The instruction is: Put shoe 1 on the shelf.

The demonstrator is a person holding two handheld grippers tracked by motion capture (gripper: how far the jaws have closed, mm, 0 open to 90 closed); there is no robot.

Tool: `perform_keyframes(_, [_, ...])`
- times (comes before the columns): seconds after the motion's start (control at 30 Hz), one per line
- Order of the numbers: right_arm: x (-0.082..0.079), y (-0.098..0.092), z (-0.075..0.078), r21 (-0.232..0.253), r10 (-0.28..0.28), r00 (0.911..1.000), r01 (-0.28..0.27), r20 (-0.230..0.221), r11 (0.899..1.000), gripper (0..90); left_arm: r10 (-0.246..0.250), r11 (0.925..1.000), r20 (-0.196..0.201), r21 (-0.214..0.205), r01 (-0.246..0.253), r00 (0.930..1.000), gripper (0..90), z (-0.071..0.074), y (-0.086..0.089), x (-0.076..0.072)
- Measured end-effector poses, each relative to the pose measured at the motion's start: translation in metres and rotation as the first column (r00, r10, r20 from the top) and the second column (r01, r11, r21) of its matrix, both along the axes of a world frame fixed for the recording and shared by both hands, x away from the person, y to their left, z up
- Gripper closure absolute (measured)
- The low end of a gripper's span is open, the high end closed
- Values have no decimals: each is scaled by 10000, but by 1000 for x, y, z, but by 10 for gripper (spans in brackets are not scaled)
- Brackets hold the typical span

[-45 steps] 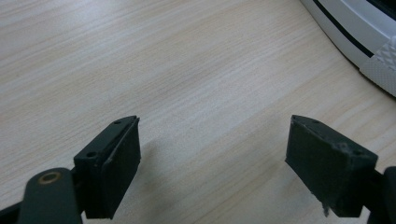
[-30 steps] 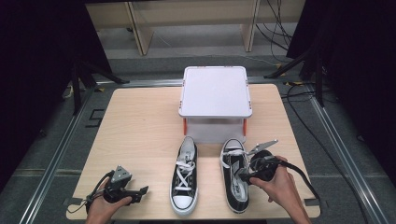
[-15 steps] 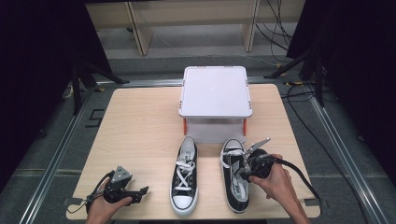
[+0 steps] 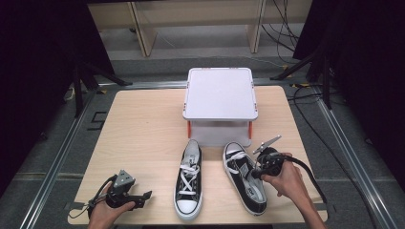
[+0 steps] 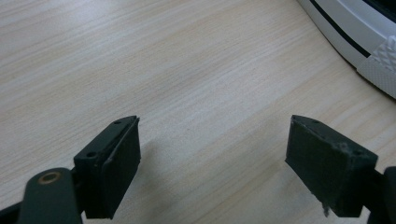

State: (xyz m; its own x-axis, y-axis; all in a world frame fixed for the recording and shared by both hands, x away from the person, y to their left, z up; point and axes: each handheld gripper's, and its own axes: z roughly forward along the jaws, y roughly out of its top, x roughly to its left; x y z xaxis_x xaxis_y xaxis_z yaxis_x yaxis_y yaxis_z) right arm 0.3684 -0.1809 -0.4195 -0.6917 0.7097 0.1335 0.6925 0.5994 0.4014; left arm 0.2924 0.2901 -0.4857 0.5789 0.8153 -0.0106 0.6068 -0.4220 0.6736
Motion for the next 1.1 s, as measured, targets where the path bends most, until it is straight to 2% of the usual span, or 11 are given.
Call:
perform_keyframes(0.1, [4, -1, 0, 158, 4, 9997, 0, -260, 9999, 748, 276, 9994, -16, -216, -277, 9996, 174, -1, -2, -1])
perform_keyframes(0.37, [17, -4, 2, 107, 330, 9957, -321, -864, 9994, 843, 154, 9998, 123, -108, -153, 9998, 174, -1, -1, 0])
perform_keyframes(0.47, [19, -6, 5, 209, 30, 9931, -6, -1171, 9998, 858, 272, 9995, 24, -130, -272, 9996, 175, -1, -1, -1])
perform_keyframes(0.5, [22, -8, 5, 340, 293, 9923, -254, -1203, 9991, 862, 56, 10000, 79, -10, -56, 10000, 175, 0, 0, 0])
perform_keyframes(0.53, [25, -9, 6, 366, 376, 9887, -326, -1452, 9988, 865, 203, 9997, 93, -153, -201, 9998, 174, -1, -1, 0])
perform_keyframes(0.6, [26, -9, 7, 368, 406, 9888, -356, -1435, 9987, 866, 171, 9998, 81, -104, -170, 9998, 175, -1, -1, 0])
perform_keyframes(0.63, [28, -7, 10, 282, 459, 9862, -420, -1593, 9987, 868, 339, 9991, -23, -260, -340, 9994, 175, -1, -2, -1])
perform_keyframes(0.77, [33, -5, 13, 89, 678, 9828, -672, -1721, 9977, 875, 282, 9995, 23, -173, -281, 9996, 175, -1, -2, 0])
perform_keyframes(0.87, [38, 1, 15, -416, 561, 9771, -660, -2054, 9970, 879, 24, 10000, 92, 77, -25, 10000, 175, 0, 1, 0])
perform_keyframes(1.0, [41, 3, 18, -433, 697, 9709, -817, -2292, 9957, 879, 106, 9999, 88, -51, -105, 9999, 176, 0, -1, 0])
perform_keyframes(1.1, [42, 6, 24, -377, 994, 9716, -1099, -2146, 9932, 880, -50, 9999, -7, 121, 50, 10000, 175, 2, 1, -1])
